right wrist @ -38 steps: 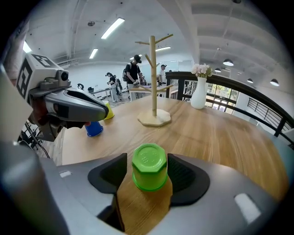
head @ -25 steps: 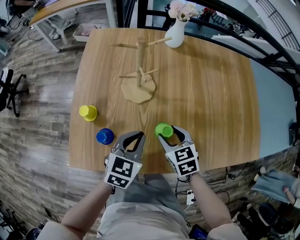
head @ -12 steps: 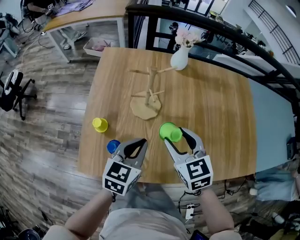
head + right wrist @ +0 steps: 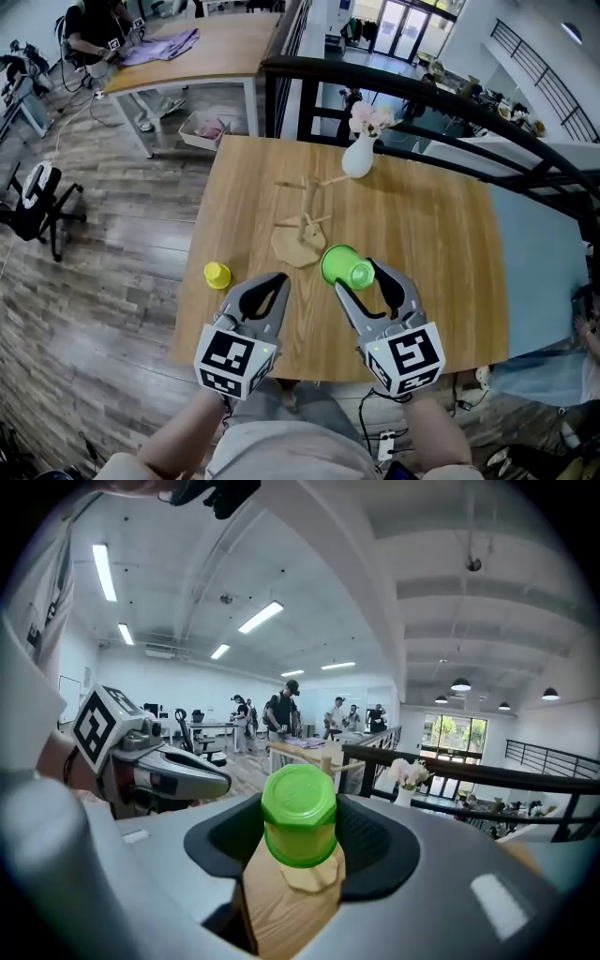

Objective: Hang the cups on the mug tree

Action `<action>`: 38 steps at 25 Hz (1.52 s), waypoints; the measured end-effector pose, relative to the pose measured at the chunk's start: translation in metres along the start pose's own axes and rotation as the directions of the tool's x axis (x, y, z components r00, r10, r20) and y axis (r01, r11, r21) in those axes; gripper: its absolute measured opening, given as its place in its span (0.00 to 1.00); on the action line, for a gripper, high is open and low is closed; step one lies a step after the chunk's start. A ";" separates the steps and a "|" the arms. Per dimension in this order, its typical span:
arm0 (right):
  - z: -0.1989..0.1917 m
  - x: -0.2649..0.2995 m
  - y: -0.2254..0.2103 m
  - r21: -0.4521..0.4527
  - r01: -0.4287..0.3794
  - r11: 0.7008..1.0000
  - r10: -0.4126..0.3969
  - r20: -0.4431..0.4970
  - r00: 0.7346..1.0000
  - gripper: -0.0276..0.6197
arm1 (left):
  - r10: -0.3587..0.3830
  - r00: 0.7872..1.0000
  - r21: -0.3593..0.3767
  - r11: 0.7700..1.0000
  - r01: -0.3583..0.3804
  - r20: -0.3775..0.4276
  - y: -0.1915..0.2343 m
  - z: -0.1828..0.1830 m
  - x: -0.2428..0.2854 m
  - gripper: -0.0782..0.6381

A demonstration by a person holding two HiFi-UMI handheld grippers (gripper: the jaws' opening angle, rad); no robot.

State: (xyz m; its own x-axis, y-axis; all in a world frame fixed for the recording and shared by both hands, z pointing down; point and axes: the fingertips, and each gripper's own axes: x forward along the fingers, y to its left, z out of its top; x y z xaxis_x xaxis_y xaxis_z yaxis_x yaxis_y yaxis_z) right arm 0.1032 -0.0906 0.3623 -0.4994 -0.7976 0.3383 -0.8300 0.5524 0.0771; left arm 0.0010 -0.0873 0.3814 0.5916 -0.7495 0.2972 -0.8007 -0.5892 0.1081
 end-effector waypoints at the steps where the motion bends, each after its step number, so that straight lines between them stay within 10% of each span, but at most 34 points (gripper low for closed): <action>1: 0.012 -0.005 0.000 -0.005 0.009 1.000 -0.009 0.022 1.000 0.41 | 0.001 1.000 0.000 1.000 -0.001 0.009 0.001 0.007 -0.004 0.11; 13: 0.096 -0.049 0.004 -0.050 0.090 0.995 -0.078 0.204 0.976 0.41 | 0.004 0.993 0.091 0.996 -0.015 0.118 -0.001 0.069 -0.035 0.11; 38: 0.053 0.026 0.004 -0.008 0.070 0.998 -0.069 0.102 0.992 0.42 | 0.025 0.997 0.050 0.998 -0.029 0.070 0.030 0.054 -0.008 0.11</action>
State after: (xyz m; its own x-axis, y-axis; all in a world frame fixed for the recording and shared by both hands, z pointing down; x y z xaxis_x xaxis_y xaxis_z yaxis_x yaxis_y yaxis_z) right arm 0.0743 -0.1217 0.3219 -0.4639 -0.8542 0.2348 -0.8608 0.4973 0.1082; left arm -0.0226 -0.1154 0.3311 0.5765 -0.7832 0.2330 -0.8116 -0.5820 0.0518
